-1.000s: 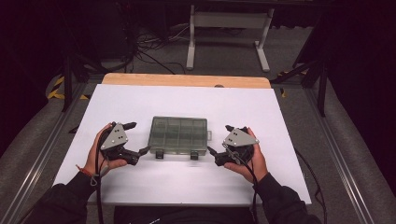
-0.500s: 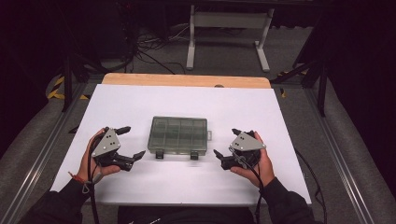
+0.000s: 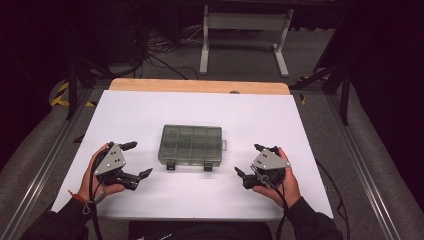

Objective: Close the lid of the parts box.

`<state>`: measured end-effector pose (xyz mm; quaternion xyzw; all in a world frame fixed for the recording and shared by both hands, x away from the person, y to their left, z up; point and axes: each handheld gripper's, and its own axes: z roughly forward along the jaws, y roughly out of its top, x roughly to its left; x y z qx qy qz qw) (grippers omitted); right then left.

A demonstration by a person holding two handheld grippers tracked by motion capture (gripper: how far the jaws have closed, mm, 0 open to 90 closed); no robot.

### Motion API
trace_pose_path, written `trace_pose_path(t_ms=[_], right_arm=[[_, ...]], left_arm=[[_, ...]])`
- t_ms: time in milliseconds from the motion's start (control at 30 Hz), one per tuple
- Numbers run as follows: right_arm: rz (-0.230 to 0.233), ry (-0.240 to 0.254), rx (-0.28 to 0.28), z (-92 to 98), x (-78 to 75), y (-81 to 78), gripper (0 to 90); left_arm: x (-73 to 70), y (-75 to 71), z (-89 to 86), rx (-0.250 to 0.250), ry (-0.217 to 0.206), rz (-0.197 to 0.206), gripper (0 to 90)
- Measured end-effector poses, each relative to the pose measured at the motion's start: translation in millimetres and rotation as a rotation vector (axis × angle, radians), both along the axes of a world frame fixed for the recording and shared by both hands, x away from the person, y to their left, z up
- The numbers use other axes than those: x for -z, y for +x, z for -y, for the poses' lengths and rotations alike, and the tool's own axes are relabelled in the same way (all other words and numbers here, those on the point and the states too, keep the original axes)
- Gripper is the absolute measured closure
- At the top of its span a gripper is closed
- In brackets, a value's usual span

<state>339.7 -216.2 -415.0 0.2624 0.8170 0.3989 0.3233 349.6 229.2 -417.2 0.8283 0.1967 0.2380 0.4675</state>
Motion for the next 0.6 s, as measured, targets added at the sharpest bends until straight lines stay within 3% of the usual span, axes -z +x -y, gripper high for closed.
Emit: trace_pose_path(t_ms=[600], right_arm=[[-0.013, -0.007, 0.026, 19.5, 7.1, -17.0, 6.3]], left_arm=[[7.4, -11.5, -2.2, 0.021, 0.025, -0.031, 5.3]])
